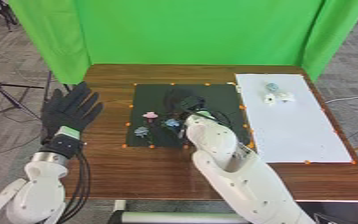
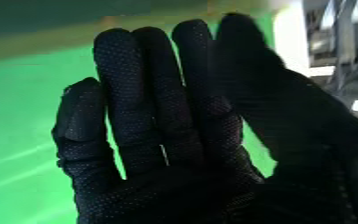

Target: Arrange flowers

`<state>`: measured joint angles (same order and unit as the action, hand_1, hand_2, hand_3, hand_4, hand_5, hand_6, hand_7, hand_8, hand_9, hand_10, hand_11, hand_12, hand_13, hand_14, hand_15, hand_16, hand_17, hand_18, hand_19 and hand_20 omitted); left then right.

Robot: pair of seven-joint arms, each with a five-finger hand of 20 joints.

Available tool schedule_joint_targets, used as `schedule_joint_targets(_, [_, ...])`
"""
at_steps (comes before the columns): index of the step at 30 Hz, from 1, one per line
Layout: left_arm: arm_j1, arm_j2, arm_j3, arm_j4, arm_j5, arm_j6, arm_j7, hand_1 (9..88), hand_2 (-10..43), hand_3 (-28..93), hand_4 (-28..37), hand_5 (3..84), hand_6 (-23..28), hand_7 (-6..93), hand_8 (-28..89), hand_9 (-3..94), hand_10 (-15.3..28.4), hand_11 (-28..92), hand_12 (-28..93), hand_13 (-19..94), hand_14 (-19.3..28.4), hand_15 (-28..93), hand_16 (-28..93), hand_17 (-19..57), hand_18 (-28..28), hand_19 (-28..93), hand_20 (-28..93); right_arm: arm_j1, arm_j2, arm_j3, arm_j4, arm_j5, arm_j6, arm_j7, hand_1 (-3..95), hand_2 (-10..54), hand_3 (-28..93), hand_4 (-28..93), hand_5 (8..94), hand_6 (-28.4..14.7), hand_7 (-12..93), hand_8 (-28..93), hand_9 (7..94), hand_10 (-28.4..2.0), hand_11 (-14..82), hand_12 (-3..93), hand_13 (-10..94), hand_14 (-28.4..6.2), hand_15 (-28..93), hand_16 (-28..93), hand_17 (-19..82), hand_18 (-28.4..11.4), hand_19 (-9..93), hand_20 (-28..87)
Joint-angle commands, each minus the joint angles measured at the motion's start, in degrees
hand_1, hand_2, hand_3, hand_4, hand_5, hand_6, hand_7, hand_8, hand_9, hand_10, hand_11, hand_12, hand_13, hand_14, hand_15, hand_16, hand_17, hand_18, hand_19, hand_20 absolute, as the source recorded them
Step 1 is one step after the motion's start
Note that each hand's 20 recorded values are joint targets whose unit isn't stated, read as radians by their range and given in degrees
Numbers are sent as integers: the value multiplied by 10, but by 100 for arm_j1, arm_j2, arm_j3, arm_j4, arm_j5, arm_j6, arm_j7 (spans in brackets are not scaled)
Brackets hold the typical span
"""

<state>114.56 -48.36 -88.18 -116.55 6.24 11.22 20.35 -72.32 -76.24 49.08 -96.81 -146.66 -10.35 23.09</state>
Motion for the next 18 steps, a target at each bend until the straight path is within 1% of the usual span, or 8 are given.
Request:
schedule_joint_targets(1, [278, -18, -161, -176, 13, -216, 100, 291, 101, 704, -283, 444, 65, 163, -91, 322, 132, 226, 110, 214, 146, 410, -74, -53, 157, 402, 110, 236, 1052, 734, -80, 33, 545, 635, 406, -95, 803, -283, 592, -46, 223, -130, 606, -168, 184, 183, 498, -157, 528, 196, 326, -234, 845, 384])
schedule_joint_targets(5, [343, -2, -177, -216, -23, -178, 168, 288, 102, 704, -283, 441, 67, 161, -89, 325, 132, 224, 111, 218, 148, 410, -72, -53, 157, 400, 110, 433, 1528, 1096, 190, 348, -97, 1243, 396, -95, 803, -283, 540, -72, 184, -121, 540, -186, 156, 169, 443, -174, 470, 156, 317, -232, 826, 356])
schedule_joint_targets(7, [363, -4, -224, -222, -14, -147, 141, 288, 103, 704, -283, 440, 67, 160, -88, 327, 133, 224, 111, 220, 148, 410, -71, -53, 158, 399, 111, 528, 1690, 1183, 390, 510, -50, 1509, 391, -95, 798, -282, 516, -90, 162, -112, 509, -198, 145, 163, 420, -186, 478, 148, 316, -236, 839, 351])
schedule_joint_targets(8, [413, 1, -257, -252, -24, -124, 148, 288, 103, 704, -283, 440, 67, 160, -88, 327, 133, 225, 112, 225, 150, 415, -69, -53, 158, 399, 111, 596, 1790, 1173, 457, 581, -178, 1628, 391, -95, 794, -282, 510, -96, 152, -108, 504, -202, 144, 161, 416, -190, 493, 147, 320, -238, 851, 351])
schedule_joint_targets(10, [393, 25, -260, -254, -45, -123, 166, 288, 104, 703, -283, 440, 68, 160, -87, 331, 135, 227, 113, 235, 154, 429, -66, -53, 161, 409, 118, 733, 2025, 1104, 543, 747, -466, 1647, 409, -95, 793, -280, 505, -102, 140, -105, 501, -203, 143, 158, 415, -192, 509, 144, 324, -238, 861, 347])
schedule_joint_targets(13, [367, 67, -247, -231, 4, -127, 141, 287, 106, 703, -283, 441, 68, 162, -87, 340, 137, 231, 114, 247, 155, 443, -63, -52, 164, 417, 124, 807, 2177, 1001, 706, 743, -671, 1568, 429, -95, 797, -281, 505, -104, 134, -105, 498, -198, 144, 154, 417, -186, 514, 137, 324, -238, 865, 341])
schedule_joint_targets(15, [415, 53, -298, -251, 2, -144, 116, 287, 106, 702, -283, 442, 69, 164, -88, 342, 137, 232, 114, 248, 156, 447, -65, -50, 164, 416, 125, 836, 2179, 956, 816, 787, -781, 1541, 431, -95, 794, -282, 504, -103, 132, -104, 497, -195, 140, 150, 420, -184, 513, 133, 324, -238, 867, 338])
schedule_joint_targets(18, [372, 46, -244, -236, 0, -139, 125, 287, 106, 703, -283, 442, 69, 164, -89, 343, 137, 232, 114, 249, 157, 449, -68, -50, 164, 413, 125, 837, 2090, 995, 953, 1007, -906, 1644, 426, -95, 791, -282, 504, -102, 131, -104, 496, -194, 135, 148, 421, -183, 508, 128, 324, -238, 868, 334])
